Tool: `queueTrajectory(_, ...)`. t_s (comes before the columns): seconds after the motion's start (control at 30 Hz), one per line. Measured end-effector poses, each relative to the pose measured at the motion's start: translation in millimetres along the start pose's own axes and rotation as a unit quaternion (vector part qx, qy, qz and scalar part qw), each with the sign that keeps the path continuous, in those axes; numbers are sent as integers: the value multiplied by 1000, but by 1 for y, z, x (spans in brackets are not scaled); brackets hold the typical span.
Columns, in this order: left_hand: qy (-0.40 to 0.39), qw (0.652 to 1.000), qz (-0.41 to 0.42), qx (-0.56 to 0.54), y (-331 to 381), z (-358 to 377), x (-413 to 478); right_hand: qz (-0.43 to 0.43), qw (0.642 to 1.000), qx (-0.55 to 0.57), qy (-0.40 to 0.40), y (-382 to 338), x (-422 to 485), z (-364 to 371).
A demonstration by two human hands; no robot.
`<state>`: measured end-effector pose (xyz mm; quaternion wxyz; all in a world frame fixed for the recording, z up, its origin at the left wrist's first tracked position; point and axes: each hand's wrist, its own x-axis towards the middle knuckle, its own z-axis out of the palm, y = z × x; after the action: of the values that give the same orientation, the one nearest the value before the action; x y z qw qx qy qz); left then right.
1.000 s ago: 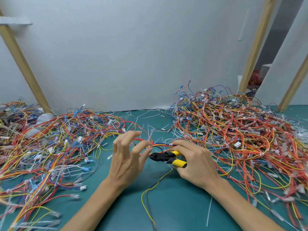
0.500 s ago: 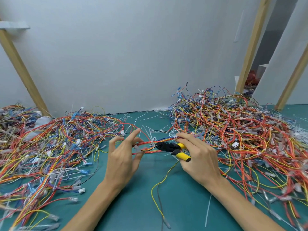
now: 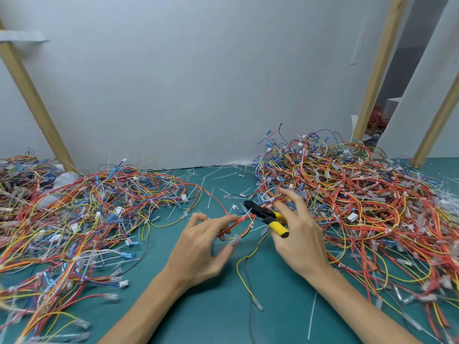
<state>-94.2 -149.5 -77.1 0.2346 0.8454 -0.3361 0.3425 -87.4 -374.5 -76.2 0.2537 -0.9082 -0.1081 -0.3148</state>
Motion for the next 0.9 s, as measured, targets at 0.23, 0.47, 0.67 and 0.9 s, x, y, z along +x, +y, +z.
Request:
queueTrajectory(0.23,-36,998,-11,-45,14,-4,0,20,987,160,-18,2,1,2)
queueTrajectory(0.47,-89,993,-34,70,17,1,-1,117,876,434,-175,-12,-3,3)
queueTrajectory(0.67,-99,979,-145,-100,12,-1,-4,232,770,565,-185,-7,0,7)
queueTrajectory(0.9,-94,934,-221,-264,27,9,1,264,723,602,-214,-3,5,6)
